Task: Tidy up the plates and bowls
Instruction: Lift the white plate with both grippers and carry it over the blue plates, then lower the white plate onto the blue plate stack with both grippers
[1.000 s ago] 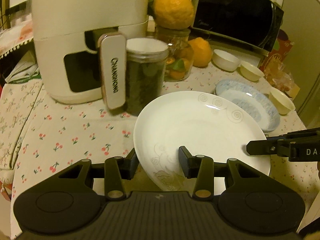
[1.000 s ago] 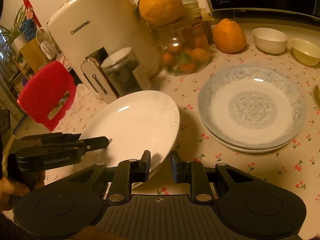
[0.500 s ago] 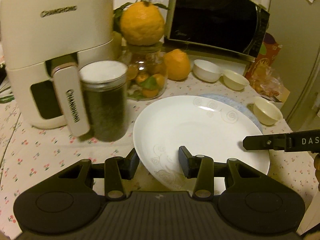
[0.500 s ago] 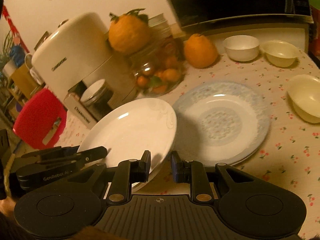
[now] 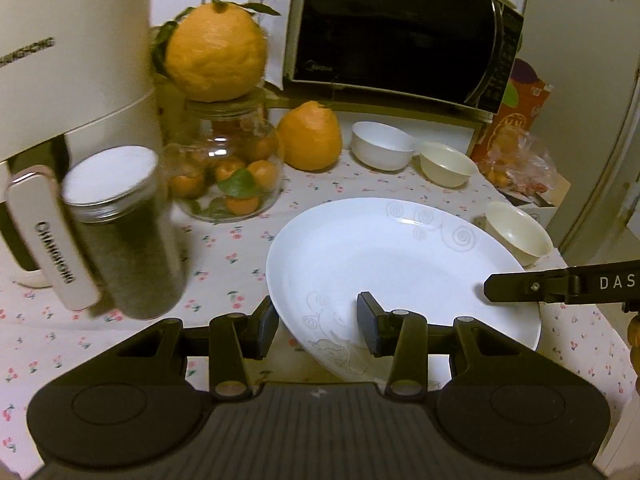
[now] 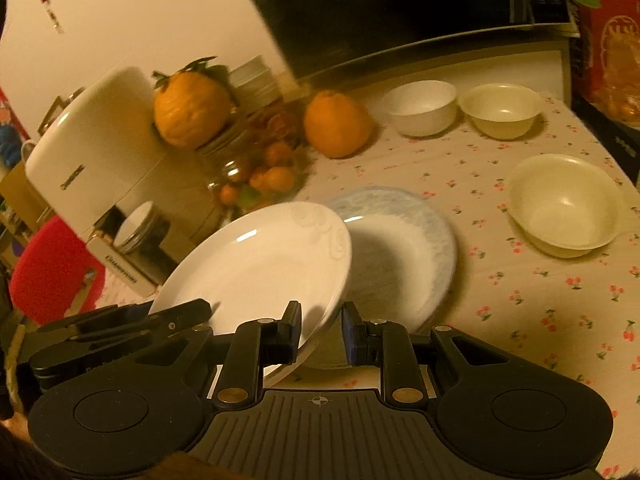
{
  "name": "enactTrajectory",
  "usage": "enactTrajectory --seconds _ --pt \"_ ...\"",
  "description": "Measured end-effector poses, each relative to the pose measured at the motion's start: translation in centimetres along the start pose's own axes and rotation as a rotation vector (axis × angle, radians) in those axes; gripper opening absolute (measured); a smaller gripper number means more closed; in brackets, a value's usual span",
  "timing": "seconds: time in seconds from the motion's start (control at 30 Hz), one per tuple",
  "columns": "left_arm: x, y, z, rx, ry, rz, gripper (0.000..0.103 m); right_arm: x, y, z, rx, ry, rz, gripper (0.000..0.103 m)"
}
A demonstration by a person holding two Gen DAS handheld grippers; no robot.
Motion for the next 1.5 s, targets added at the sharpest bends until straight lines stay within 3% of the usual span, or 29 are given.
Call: enactTrajectory --seconds 0.63,1.5 --pt "2.3 -0.1 -3.4 -0.019 0.044 -0.033 0.040 3.6 -0.3 -1.5 -0.043 -0.049 -0.044 0.022" --pt "2.9 -0.4 -4.5 -0.022 0.075 -0.074 0.040 3.8 0.0 -1.5 -0.041 -0.102 -0.015 0.022"
Point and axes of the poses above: each gripper's, at about its wrist camera, not at the fingertips, and z roughly against the way its jaws point, x to its right, y to its top, the point moved 7 cm from there along -z, roughly the way its jaws point, and after that the axes turned 12 degrees about z, right-handed, at the moved point
